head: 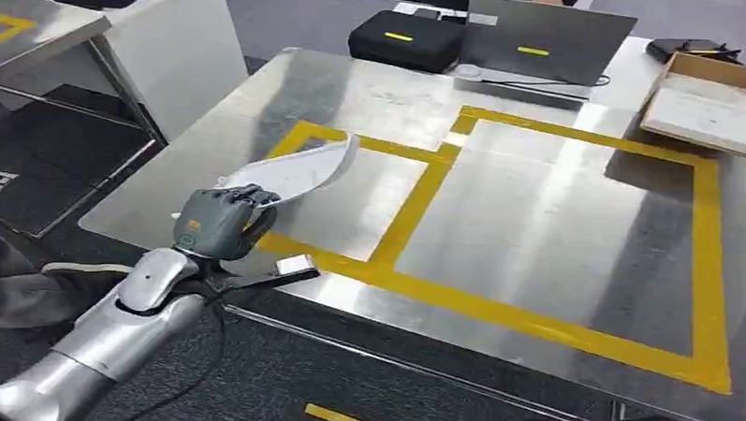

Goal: Take the parts from the cabinet and place them on the table.

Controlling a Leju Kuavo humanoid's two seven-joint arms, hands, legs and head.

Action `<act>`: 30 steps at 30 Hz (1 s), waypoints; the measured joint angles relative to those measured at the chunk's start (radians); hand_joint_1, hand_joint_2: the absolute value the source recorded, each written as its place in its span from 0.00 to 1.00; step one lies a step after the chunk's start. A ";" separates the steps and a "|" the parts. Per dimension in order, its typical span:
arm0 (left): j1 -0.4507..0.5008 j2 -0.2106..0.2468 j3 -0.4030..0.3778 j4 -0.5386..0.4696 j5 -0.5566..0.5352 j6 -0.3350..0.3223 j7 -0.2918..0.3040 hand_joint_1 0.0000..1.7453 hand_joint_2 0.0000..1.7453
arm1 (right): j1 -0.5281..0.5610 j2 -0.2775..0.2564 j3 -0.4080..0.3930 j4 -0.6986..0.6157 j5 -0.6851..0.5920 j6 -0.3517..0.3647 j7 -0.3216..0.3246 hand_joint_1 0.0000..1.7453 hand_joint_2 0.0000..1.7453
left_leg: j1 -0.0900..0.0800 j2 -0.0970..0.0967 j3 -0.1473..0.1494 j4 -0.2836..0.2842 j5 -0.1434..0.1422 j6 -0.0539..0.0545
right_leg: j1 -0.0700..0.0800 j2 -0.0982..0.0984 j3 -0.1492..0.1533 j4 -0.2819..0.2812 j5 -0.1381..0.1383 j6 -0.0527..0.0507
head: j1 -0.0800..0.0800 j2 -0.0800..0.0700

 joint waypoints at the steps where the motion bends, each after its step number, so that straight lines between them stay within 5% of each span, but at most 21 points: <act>1: -0.030 -0.012 -0.015 0.028 0.004 -0.015 0.000 1.00 1.00 | 0.000 0.000 0.001 0.000 0.005 0.002 0.003 0.00 0.00 | 0.005 0.001 0.003 -0.005 0.004 0.006 | -0.002 0.000 -0.012 0.010 -0.011 0.007 | -0.001 0.000; 4: -0.124 -0.062 -0.066 0.150 0.046 -0.114 -0.001 1.00 1.00 | -0.009 0.000 0.011 0.000 0.016 0.013 0.013 0.00 0.00 | 0.003 0.002 0.003 -0.005 0.002 0.015 | -0.001 0.000 -0.121 0.223 -0.109 0.015 | 0.004 0.000; 6: -0.166 -0.089 -0.088 0.225 0.061 -0.179 -0.002 1.00 1.00 | -0.009 0.000 0.016 0.000 0.021 0.021 0.019 0.00 0.00 | 0.001 0.003 0.003 -0.005 0.000 0.018 | -0.001 0.000 -0.183 0.325 -0.126 0.016 | 0.004 0.000; 8: -0.217 -0.128 -0.108 0.316 0.071 -0.222 -0.006 1.00 1.00 | -0.012 0.000 0.017 0.000 0.019 0.037 0.027 0.00 0.00 | -0.001 0.002 0.004 -0.004 0.000 0.018 | -0.001 0.000 -0.159 0.244 -0.054 0.013 | 0.004 0.000; 10: -0.274 -0.165 -0.124 0.404 0.075 -0.227 -0.023 1.00 1.00 | -0.021 0.000 0.017 0.000 0.006 0.078 0.027 0.00 0.00 | -0.001 -0.001 0.008 -0.004 -0.002 0.017 | -0.001 -0.001 -0.073 0.055 0.045 0.005 | 0.005 0.000; 12: -0.318 -0.195 -0.140 0.474 0.079 -0.231 -0.033 1.00 1.00 | -0.032 0.000 0.018 0.000 0.003 0.106 0.025 0.00 0.00 | -0.007 0.000 0.002 0.000 -0.004 0.010 | 0.005 -0.002 -0.039 -0.002 0.037 -0.003 | 0.003 0.000; 15: -0.347 -0.232 -0.158 0.542 0.078 -0.236 -0.040 1.00 1.00 | -0.032 0.001 0.018 0.000 -0.003 0.135 0.024 0.00 0.00 | -0.006 0.001 0.007 -0.004 -0.003 -0.002 | 0.005 0.001 -0.038 0.000 0.039 -0.013 | 0.003 0.000; 17: -0.365 -0.249 -0.166 0.563 0.077 -0.234 -0.048 1.00 1.00 | -0.032 0.005 0.017 0.000 -0.002 0.140 0.027 0.00 0.00 | -0.006 0.002 -0.004 0.027 -0.031 -0.013 | -0.003 -0.002 -0.029 -0.008 0.040 -0.024 | -0.001 0.000; 20: -0.384 -0.267 -0.180 0.590 0.077 -0.231 -0.053 1.00 1.00 | -0.033 0.009 0.017 0.000 0.001 0.144 0.028 0.00 0.00 | 0.000 0.002 -0.103 0.244 -0.128 -0.025 | -0.003 -0.005 -0.026 -0.007 0.037 -0.032 | -0.003 0.000; 21: -0.383 -0.271 -0.185 0.599 0.077 -0.230 -0.053 1.00 1.00 | -0.032 0.009 0.017 0.000 0.001 0.144 0.029 0.00 0.00 | 0.001 0.002 -0.132 0.301 -0.140 -0.027 | -0.003 -0.004 -0.025 -0.007 0.036 -0.034 | -0.004 0.000; 22: -0.383 -0.273 -0.188 0.606 0.077 -0.230 -0.053 0.00 1.00 | -0.030 0.009 0.017 0.000 0.002 0.144 0.030 0.00 0.00 | 0.002 0.002 -0.138 0.305 -0.127 -0.026 | -0.003 -0.003 -0.024 -0.007 0.036 -0.034 | -0.004 0.000; 24: -0.387 -0.279 -0.193 0.616 0.078 -0.228 -0.053 0.00 1.00 | -0.028 0.009 0.017 0.000 0.002 0.144 0.030 0.00 0.00 | 0.002 0.002 -0.092 0.190 -0.044 -0.021 | -0.003 0.000 -0.020 -0.006 0.033 -0.031 | -0.004 0.000; 29: -0.389 -0.280 -0.193 0.616 0.078 -0.227 -0.053 0.00 1.00 | -0.028 0.009 0.017 0.000 0.002 0.144 0.030 0.00 0.00 | 0.002 0.002 -0.078 0.156 -0.026 -0.019 | -0.003 0.001 -0.018 -0.006 0.032 -0.031 | -0.005 0.000; 30: -0.391 -0.281 -0.194 0.617 0.078 -0.225 -0.053 0.00 1.00 | -0.028 0.009 0.017 0.000 0.002 0.144 0.031 0.00 0.00 | 0.002 0.002 -0.055 0.104 0.001 -0.017 | -0.003 0.001 -0.016 -0.006 0.031 -0.028 | -0.005 0.000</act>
